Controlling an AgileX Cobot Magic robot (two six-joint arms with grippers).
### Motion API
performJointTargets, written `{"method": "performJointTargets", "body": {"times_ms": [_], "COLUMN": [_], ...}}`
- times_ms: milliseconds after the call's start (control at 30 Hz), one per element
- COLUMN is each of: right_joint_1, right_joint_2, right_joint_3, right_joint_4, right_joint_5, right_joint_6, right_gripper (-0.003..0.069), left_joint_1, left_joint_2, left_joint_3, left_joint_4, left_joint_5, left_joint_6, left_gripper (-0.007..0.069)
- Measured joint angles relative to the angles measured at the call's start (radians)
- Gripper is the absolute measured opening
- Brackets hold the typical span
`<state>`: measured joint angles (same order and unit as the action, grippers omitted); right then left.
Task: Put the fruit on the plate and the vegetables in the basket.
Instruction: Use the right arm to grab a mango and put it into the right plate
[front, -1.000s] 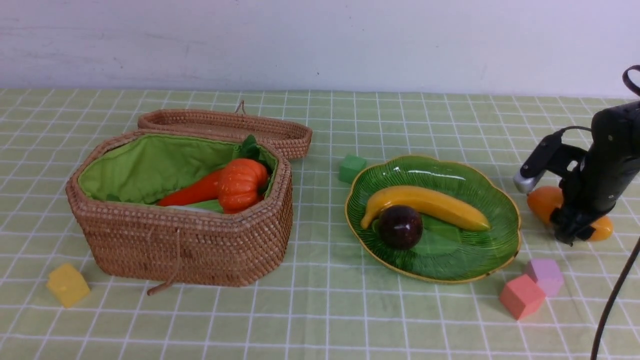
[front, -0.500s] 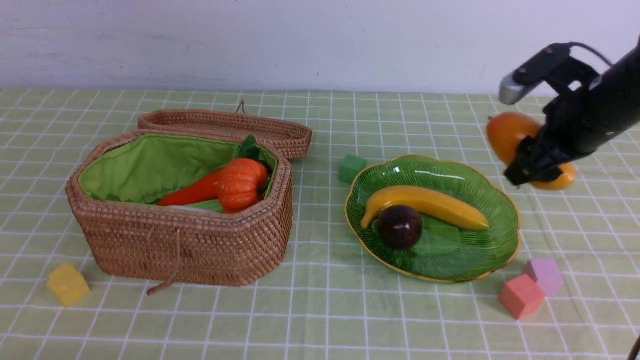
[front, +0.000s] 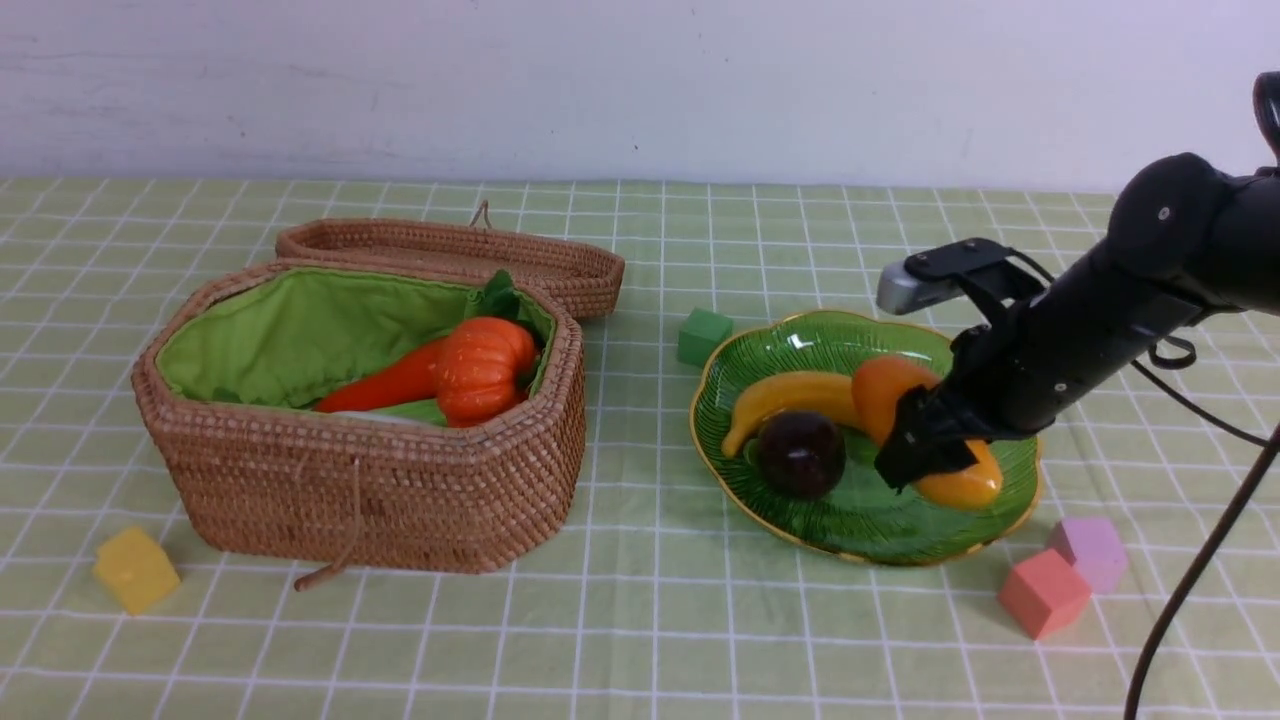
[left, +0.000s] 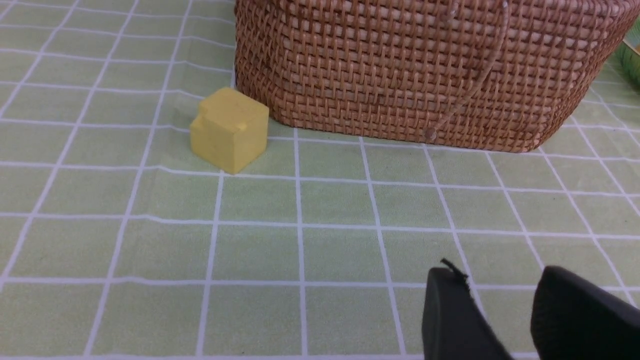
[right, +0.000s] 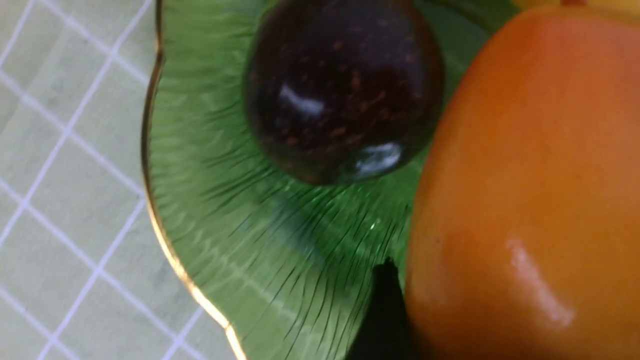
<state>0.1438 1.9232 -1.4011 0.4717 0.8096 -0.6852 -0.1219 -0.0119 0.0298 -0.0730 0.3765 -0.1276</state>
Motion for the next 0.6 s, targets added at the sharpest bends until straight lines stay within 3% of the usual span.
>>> {"method": "performJointTargets", "body": {"times_ms": [133, 400, 533, 600], "right_joint_1": [0.000, 0.000, 0.000, 0.000], "right_joint_2": [0.000, -0.017, -0.100, -0.167], "right_joint_3": [0.000, -0.001, -0.017, -0.053], "right_joint_4": [0.004, 0.005, -0.029, -0.078], "right_joint_5": [-0.017, -0.002, 0.113, 0.210], "right_joint_6": [0.012, 0.030, 0.030, 0.039], "right_gripper": [0.0671, 0.0652, 0.0545, 0.0428], "left_joint_1": [0.000, 0.000, 0.000, 0.000], "left_joint_2": [0.000, 0.000, 0.000, 0.000], "left_joint_3": [0.000, 0.000, 0.000, 0.000], "left_joint_4": [0.000, 0.000, 0.000, 0.000], "left_joint_5": [0.000, 0.000, 0.000, 0.000], "left_joint_6": [0.000, 0.000, 0.000, 0.000], "left_gripper": [0.0239, 0.0239, 0.0239, 0.0239]}}
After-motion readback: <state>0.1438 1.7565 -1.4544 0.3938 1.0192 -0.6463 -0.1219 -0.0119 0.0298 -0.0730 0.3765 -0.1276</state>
